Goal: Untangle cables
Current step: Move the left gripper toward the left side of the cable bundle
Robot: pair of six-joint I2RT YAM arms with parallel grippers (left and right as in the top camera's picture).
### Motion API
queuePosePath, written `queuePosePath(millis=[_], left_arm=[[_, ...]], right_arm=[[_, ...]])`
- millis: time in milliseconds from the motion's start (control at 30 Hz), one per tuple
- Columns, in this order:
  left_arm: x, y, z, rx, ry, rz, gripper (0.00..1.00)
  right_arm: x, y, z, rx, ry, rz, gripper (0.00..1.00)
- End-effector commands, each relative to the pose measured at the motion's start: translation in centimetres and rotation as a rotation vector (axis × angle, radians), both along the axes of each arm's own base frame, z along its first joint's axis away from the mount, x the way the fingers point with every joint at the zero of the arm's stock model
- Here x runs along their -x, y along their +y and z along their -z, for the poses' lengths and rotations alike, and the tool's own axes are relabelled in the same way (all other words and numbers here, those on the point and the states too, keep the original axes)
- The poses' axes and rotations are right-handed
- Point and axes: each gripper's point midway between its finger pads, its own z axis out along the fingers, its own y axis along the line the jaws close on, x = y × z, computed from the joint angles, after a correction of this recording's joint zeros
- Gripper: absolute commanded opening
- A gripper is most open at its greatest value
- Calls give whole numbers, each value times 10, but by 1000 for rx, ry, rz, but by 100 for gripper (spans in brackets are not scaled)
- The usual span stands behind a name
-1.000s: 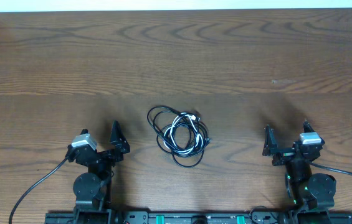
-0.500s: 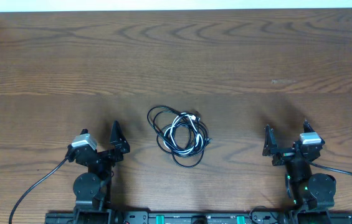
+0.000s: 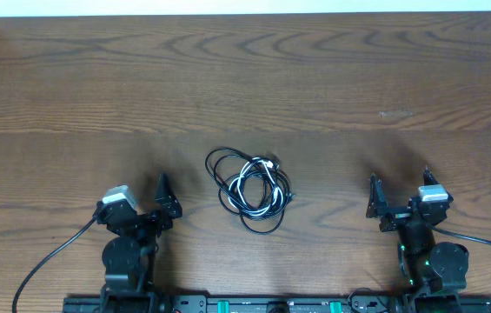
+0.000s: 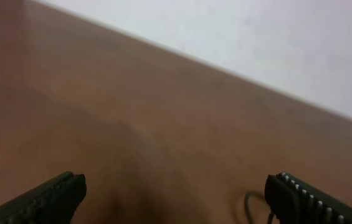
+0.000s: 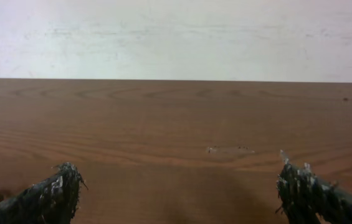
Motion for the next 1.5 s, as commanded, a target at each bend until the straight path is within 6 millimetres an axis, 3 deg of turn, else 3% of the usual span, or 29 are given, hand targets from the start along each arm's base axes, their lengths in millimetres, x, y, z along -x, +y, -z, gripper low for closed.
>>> queuePosePath(millis=[0, 633, 800, 1200, 1467], left_arm=[[-1, -1, -7, -16, 51, 11, 97], [-39, -18, 34, 3, 512, 93, 97], [-42, -18, 42, 3, 557, 93, 97], [-41, -19, 40, 3, 610, 94, 97], [-44, -28, 49, 31, 714, 141, 97]], right_arm=[[1, 2, 0, -3, -1, -7, 99], [1, 2, 0, -2, -1, -7, 99], [0, 2, 0, -3, -1, -7, 99], [0, 2, 0, -2, -1, -7, 99], [1, 2, 0, -2, -1, -7, 99]])
